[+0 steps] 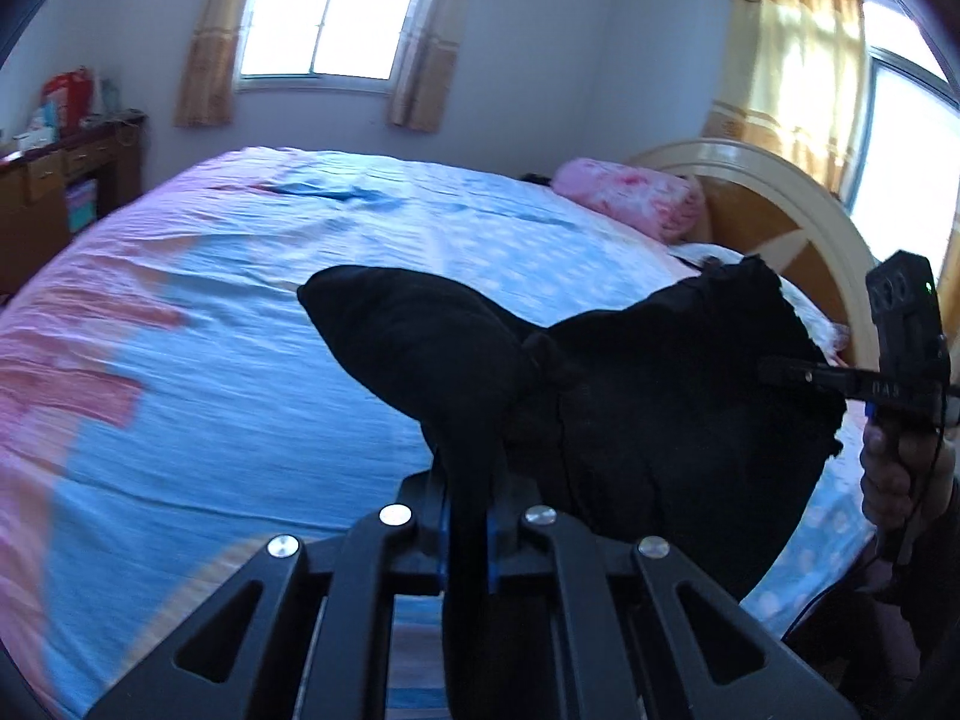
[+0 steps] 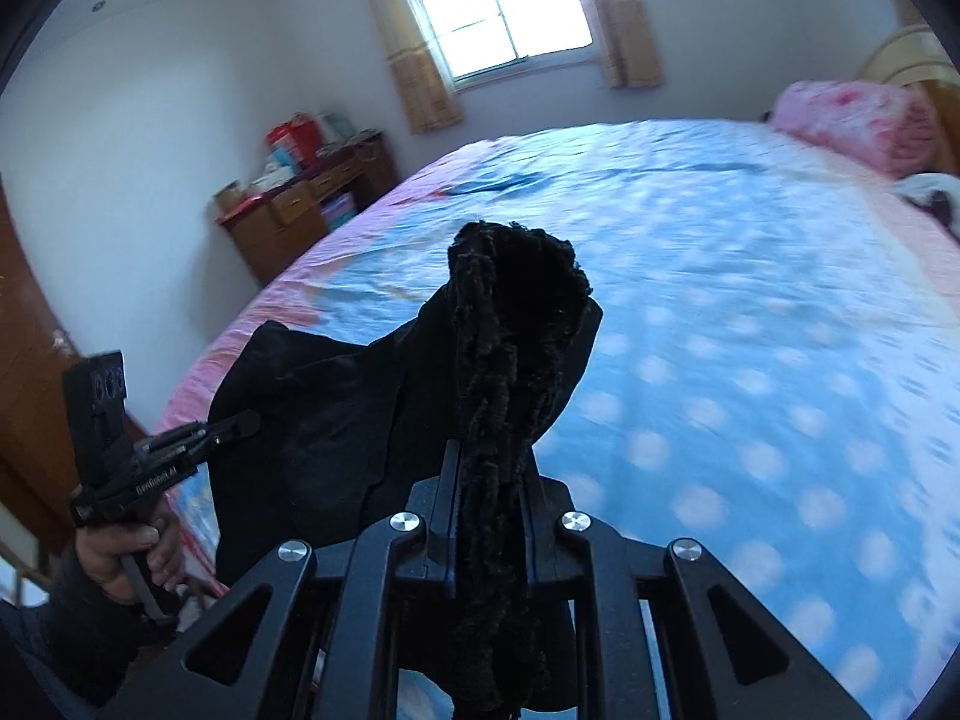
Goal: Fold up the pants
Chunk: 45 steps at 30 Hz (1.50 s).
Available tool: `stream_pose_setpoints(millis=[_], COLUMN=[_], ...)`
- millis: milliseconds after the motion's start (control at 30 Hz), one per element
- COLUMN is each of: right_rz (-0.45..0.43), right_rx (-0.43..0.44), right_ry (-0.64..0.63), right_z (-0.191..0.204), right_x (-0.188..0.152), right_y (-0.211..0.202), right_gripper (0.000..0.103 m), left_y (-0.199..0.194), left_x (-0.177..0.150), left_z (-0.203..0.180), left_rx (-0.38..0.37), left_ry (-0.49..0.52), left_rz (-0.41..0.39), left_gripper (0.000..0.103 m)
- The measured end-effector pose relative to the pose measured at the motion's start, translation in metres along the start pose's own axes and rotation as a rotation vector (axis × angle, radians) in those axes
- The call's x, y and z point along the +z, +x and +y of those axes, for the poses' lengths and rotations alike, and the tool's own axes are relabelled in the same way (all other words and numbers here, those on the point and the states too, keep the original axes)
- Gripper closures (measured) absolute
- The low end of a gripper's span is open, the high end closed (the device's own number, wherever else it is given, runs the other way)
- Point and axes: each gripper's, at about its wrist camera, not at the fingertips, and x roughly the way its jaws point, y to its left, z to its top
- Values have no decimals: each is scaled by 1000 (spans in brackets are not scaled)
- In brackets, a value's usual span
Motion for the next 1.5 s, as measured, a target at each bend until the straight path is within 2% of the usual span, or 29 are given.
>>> stream_pose_setpoints(millis=[233, 467, 800, 933, 1100, 1267, 1433, 1500], right_rz=[86, 152, 218, 261, 311, 346, 371, 374], right_rx=[73, 127, 176, 165, 146, 114, 92, 93], right_ry=[-95, -163, -202, -189, -129, -98, -71, -50], right_z=[47, 88, 118, 116, 95, 84, 77, 72], right_x=[45, 74, 95, 93, 80, 74, 71, 68], right_y=[85, 156, 235, 255, 268, 288, 302, 305], right_gripper=[89, 89, 89, 89, 88, 87, 83, 80], left_y=[-18, -24, -20, -6, 14, 30, 35, 37], left_x=[10, 10, 5, -5, -16, -22, -25, -26], left_z=[63, 118, 164, 169, 169, 162, 163, 161], left_rx=[125, 224, 303, 323, 350, 423, 445, 465], left_ry=[-51, -112, -171, -170, -145, -78, -68, -53], left_rz=[-36, -43, -24, 19, 58, 77, 72, 71], left_gripper=[95, 95, 95, 93, 88, 79, 74, 68])
